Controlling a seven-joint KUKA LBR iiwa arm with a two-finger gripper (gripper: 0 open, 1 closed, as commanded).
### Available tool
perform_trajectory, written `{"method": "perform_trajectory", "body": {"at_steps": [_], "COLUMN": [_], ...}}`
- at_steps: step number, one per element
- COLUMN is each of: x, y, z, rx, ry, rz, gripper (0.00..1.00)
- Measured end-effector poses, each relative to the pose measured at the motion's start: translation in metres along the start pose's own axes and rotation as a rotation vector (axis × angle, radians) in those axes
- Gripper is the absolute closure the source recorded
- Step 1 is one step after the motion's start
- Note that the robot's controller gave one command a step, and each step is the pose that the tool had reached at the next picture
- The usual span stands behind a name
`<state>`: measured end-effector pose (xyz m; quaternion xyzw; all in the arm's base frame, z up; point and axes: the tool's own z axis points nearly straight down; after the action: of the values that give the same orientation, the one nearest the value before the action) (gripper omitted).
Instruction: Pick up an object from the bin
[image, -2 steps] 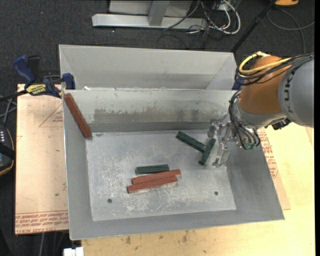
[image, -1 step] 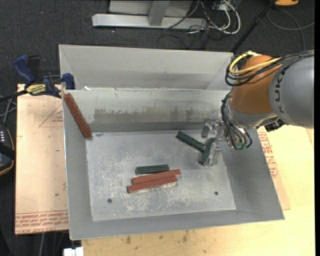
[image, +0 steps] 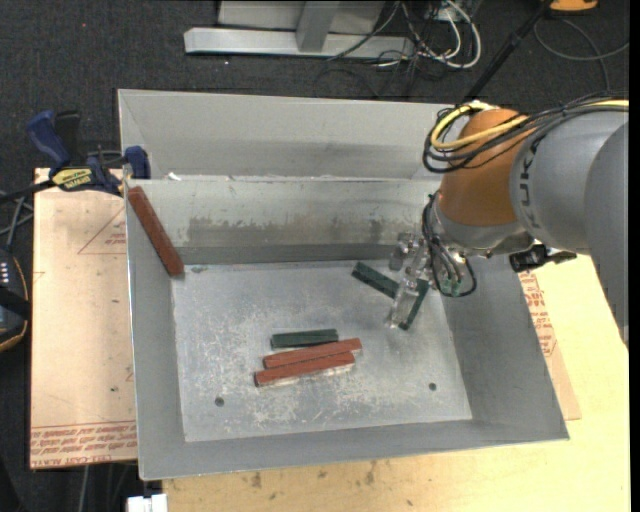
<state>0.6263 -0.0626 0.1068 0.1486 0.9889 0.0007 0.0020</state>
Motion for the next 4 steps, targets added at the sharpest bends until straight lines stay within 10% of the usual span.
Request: {"method": "perform_trajectory", "body": {"at_steps": [1, 2, 4], "x": [0.006, 0.000, 0.000], "y": [0.016, 0.005, 0.005], "z": [0.038, 0.034, 0.033], "rx": [0.001, -0.002, -0.001], "ry": [0.002, -0.002, 0.000], "rz": [-0.078, 0.094, 0.094], "gripper": [0.00, 1.00, 1.00]}}
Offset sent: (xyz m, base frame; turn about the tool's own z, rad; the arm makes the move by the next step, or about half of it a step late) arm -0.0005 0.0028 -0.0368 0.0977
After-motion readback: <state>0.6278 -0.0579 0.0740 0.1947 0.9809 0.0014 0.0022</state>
